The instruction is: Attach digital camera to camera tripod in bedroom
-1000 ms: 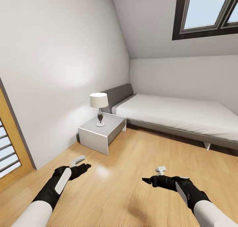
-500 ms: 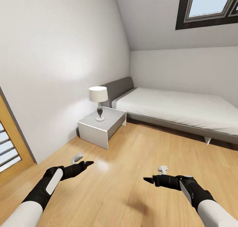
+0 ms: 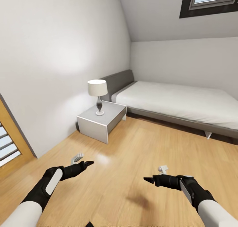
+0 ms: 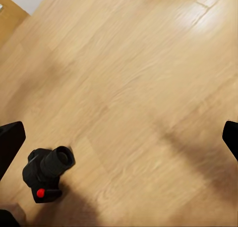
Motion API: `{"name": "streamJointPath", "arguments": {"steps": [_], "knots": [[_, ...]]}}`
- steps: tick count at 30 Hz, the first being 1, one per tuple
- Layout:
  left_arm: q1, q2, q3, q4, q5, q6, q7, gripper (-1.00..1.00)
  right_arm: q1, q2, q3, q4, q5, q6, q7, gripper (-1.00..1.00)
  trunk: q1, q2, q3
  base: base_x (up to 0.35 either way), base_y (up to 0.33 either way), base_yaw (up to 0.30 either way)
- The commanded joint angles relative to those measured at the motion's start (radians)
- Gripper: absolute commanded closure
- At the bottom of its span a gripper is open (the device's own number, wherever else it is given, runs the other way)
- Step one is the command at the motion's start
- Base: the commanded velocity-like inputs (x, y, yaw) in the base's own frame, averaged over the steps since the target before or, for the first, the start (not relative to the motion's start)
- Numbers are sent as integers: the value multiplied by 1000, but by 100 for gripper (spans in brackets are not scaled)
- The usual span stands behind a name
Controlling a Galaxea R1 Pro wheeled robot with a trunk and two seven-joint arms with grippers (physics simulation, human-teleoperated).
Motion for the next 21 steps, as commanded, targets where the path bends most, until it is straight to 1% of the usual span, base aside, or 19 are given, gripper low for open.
{"name": "streamJointPath", "arguments": {"steps": [1,21], "knots": [[-1,0,3,0,3,7,-2,-100,0,1,-7,-1,6,8,6,-100,0,-1,-5,0,0,0],[-1,0,-1,4,1,7,2,-100,0,2,-7,-1,7,8,6,-100,9,-5,-82,0,0,0]]}}
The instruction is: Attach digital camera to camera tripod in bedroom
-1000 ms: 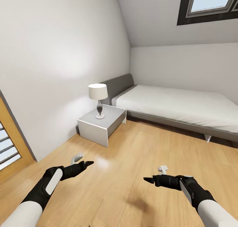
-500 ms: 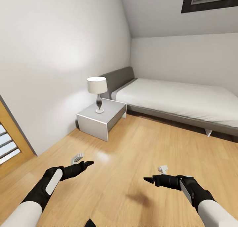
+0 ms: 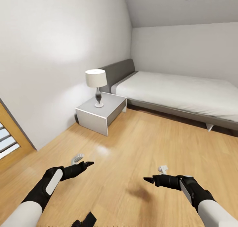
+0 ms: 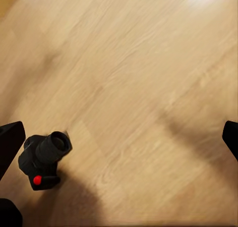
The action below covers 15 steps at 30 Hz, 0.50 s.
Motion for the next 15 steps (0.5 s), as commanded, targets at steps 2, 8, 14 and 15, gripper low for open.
{"name": "streamJointPath", "arguments": {"steps": [2,8,14,15], "knots": [[0,0,2,3,3,7,-1,-100,0,1,-7,-1,6,9,6,-100,1,-1,-9,0,0,0],[0,0,2,14,1,7,-1,-100,0,1,-7,-1,14,16,6,-100,3,-2,-32,0,0,0],[0,0,2,16,0,7,-1,-100,0,1,-7,-1,14,26,6,-100,6,-4,-55,0,0,0],[0,0,2,16,0,6,-2,-100,0,1,-7,-1,13,27,6,-100,6,-4,-59,0,0,0]]}}
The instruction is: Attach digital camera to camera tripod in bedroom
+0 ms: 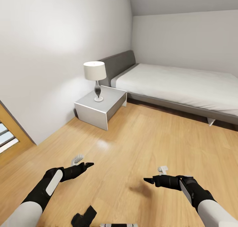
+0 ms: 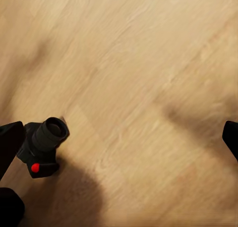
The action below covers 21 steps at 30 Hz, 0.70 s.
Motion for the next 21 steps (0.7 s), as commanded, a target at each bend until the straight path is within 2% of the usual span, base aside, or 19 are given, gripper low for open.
{"name": "streamJointPath", "arguments": {"steps": [1,21], "knots": [[0,0,2,0,3,7,-2,-100,0,1,-8,-1,7,10,7,-100,0,-1,-5,0,0,0],[0,0,2,0,3,7,0,-100,0,3,-8,0,2,12,5,-100,9,-5,-82,0,0,0]]}}
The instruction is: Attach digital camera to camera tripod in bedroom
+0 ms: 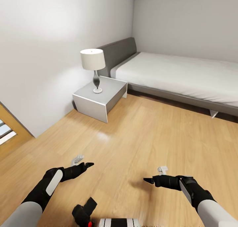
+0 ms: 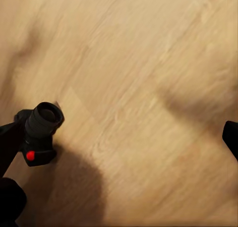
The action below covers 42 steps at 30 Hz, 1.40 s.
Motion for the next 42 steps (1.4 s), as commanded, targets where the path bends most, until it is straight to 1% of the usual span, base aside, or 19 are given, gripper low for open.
{"name": "streamJointPath", "arguments": {"steps": [1,42], "knots": [[0,-1,2,0,2,7,-1,-100,0,1,-7,-1,5,8,6,-100,0,-1,-5,0,0,0],[0,-1,1,-3,1,7,1,-100,0,1,-7,-1,6,8,5,-100,19,-10,-163,0,0,0]]}}
